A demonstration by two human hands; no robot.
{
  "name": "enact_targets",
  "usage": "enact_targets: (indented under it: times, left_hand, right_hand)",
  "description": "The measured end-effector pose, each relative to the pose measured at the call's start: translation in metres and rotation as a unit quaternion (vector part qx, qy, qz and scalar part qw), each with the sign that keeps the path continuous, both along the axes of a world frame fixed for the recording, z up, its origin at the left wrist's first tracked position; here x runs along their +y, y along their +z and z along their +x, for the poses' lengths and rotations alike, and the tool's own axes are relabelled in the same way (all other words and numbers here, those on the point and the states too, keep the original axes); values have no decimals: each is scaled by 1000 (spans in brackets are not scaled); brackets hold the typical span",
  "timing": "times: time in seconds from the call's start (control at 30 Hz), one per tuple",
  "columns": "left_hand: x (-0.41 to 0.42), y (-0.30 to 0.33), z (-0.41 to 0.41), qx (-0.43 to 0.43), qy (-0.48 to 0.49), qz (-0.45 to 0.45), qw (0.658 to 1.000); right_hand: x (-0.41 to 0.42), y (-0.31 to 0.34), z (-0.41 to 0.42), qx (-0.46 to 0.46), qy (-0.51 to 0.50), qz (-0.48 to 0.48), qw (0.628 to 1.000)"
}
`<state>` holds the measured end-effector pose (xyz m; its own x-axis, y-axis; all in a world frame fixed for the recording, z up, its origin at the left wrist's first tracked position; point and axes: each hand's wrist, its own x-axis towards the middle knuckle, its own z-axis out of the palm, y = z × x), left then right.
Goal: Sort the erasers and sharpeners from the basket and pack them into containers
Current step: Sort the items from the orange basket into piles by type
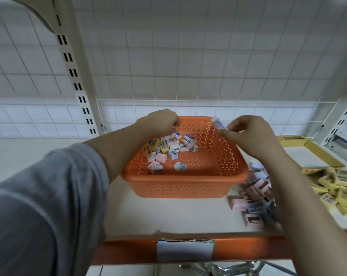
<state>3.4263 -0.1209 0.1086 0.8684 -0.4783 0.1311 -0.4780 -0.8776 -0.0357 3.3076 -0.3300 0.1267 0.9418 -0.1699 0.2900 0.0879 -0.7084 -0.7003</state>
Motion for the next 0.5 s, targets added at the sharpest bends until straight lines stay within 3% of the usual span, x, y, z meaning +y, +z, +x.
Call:
enact_targets:
  times: [0.07, 0.13, 0.5]
  left_hand:
    - [-5, -4, 9, -17, -13, 54, 998]
    - [-9, -6, 16, -34, -27, 99, 994]
    - [-20, -18, 10, -93, -3, 176, 980]
  right_hand:
    - [-9, -9, -28, -41, -16, 119, 992]
    - [-14, -18, -46, -63, -36, 176, 982]
    - [-15, -33, -65, -107, -43, 237, 965]
